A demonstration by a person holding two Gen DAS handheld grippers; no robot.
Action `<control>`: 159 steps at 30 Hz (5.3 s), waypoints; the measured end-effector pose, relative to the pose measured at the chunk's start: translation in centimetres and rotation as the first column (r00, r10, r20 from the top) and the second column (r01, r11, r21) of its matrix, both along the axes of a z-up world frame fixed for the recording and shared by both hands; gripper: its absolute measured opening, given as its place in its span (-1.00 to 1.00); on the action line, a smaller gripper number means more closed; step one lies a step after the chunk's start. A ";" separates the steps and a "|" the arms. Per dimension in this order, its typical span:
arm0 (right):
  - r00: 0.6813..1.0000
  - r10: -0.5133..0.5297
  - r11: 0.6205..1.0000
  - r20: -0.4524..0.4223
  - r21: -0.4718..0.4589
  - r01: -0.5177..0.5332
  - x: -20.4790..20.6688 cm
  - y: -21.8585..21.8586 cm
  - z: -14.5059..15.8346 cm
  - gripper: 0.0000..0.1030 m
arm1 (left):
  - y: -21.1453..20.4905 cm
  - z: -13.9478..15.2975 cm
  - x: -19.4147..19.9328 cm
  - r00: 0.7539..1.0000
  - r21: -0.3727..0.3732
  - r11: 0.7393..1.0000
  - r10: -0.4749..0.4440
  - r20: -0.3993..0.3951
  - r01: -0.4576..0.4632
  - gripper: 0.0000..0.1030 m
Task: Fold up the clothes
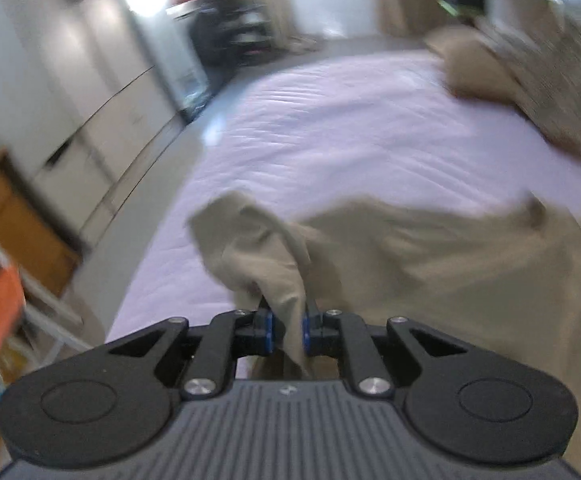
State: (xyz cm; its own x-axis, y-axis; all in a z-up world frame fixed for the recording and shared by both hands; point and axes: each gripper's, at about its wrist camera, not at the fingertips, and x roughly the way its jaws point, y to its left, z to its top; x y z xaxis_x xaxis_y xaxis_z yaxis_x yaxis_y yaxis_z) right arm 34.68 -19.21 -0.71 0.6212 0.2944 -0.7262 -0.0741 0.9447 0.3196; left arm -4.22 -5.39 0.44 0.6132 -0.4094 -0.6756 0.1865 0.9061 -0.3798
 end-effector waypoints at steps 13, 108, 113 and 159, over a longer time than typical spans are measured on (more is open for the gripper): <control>0.996 -0.015 1.000 -0.085 0.011 0.016 -4.2 -11.4 0.9 0.63 | -4.0 -2.1 -0.2 0.959 -0.016 0.972 -0.233 -0.161 0.233 -0.52; 0.970 -0.117 0.880 -0.212 0.431 0.201 -1.2 -13.7 -6.4 0.93 | -8.8 -5.9 9.3 0.988 0.108 0.982 -0.154 -0.002 0.153 0.07; 0.991 -0.087 0.961 -0.103 0.252 0.111 -1.2 -12.2 -6.8 -0.33 | -9.6 -6.2 8.6 0.977 0.168 0.965 -0.209 0.045 0.199 0.20; 0.990 0.139 0.922 -0.004 -0.363 -0.131 1.2 -10.1 -5.8 0.02 | -9.8 -6.5 8.4 0.945 0.193 0.934 -0.319 0.070 0.301 0.71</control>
